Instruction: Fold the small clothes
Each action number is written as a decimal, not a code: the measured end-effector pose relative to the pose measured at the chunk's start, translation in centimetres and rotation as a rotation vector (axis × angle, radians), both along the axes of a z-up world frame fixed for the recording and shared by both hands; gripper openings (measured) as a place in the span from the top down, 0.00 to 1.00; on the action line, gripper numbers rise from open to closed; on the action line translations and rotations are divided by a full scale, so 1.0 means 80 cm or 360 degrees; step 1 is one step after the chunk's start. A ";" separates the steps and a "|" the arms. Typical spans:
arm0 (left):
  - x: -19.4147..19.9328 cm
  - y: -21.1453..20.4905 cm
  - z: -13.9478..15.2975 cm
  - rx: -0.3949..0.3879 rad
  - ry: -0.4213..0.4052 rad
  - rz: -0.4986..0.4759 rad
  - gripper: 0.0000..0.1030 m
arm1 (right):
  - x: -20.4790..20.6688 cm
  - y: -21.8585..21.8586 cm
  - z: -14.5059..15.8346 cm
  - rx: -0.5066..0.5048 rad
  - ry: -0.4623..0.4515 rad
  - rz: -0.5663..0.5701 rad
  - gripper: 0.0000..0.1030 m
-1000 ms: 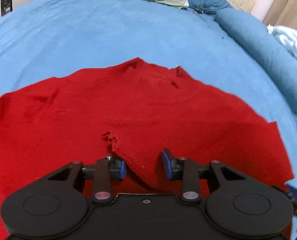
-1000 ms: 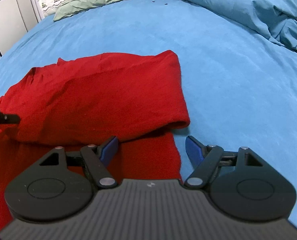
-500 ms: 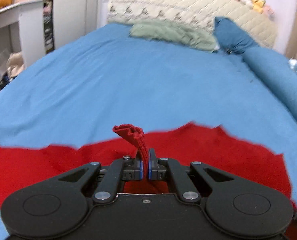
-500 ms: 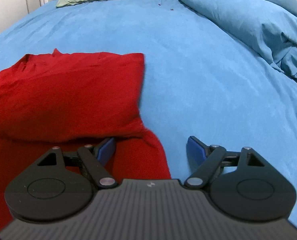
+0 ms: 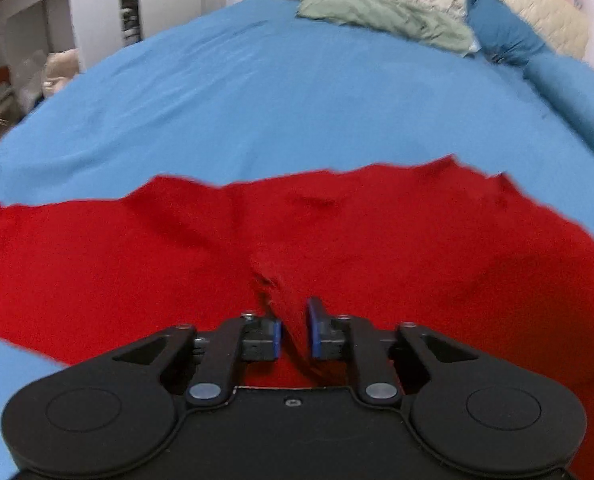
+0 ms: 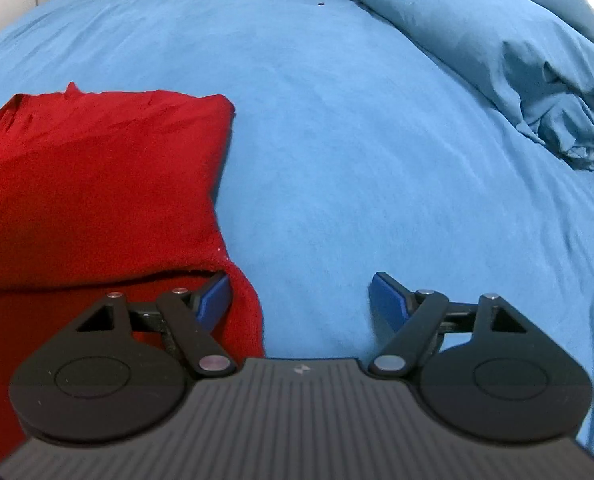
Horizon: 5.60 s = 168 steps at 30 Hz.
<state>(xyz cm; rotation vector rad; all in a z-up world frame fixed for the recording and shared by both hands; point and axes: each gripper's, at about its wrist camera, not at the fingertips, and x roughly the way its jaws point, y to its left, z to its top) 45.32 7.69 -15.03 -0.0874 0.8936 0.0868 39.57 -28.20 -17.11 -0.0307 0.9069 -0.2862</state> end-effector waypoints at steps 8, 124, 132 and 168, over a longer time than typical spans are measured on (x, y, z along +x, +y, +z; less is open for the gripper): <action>-0.045 -0.004 0.031 0.0163 -0.0062 -0.0017 0.52 | 0.002 0.055 0.045 0.0267 -0.0194 0.0431 0.09; -0.020 -0.177 0.032 0.0007 -0.0091 -0.0634 0.26 | 0.012 0.050 0.102 0.0514 -0.0231 0.0423 0.08; -0.050 -0.044 0.022 0.0285 -0.0055 -0.0315 0.17 | 0.068 0.170 0.067 0.0194 -0.0113 0.0989 0.11; -0.036 0.018 -0.022 0.0172 0.0034 -0.0241 0.18 | 0.087 0.074 -0.015 0.0709 -0.0143 -0.0027 0.48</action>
